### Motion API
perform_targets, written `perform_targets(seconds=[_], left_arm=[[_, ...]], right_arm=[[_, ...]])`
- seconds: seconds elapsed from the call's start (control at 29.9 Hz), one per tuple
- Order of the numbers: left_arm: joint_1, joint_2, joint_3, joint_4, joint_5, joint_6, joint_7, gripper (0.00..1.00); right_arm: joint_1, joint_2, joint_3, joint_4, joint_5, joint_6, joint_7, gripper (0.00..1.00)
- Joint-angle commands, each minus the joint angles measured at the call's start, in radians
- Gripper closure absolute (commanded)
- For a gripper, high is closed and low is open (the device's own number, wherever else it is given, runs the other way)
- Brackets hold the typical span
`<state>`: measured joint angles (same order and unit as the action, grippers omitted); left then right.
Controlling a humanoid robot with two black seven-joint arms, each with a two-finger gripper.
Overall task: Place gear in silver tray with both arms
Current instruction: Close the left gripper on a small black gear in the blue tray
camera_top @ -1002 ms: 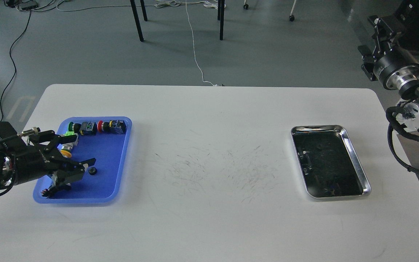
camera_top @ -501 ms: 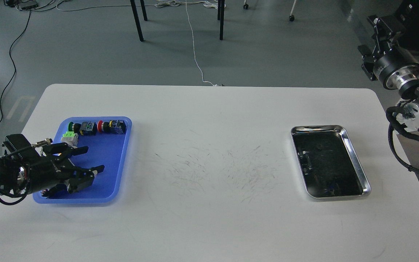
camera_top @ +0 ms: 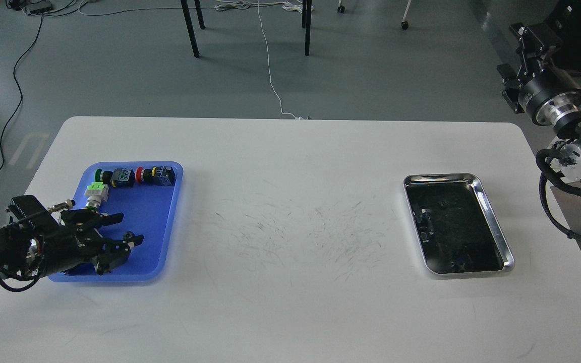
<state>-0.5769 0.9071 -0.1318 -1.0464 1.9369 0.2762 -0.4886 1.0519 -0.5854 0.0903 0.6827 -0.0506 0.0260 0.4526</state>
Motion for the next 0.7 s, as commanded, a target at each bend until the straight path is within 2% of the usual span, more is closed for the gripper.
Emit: perform_targets(seconds=[0.0, 0.33, 0.67], left_arm=[[0.002, -0.022, 0.0, 0.029, -0.001, 0.0, 0.0, 0.34], [0.003, -0.062, 0.001, 0.069, -0.001, -0.002, 0.0, 0.36], [0.003, -0.065, 0.031, 0.092, -0.001, -0.002, 0.0, 0.44]], right_arm=[[0.0, 0.002, 0.0, 0.0, 0.0, 0.0, 0.0, 0.13], [-0.001, -0.002, 0.0, 0.0, 0.0, 0.002, 0.0, 0.13], [-0.004, -0.002, 0.0, -0.003, 0.0, 0.002, 0.001, 0.12]])
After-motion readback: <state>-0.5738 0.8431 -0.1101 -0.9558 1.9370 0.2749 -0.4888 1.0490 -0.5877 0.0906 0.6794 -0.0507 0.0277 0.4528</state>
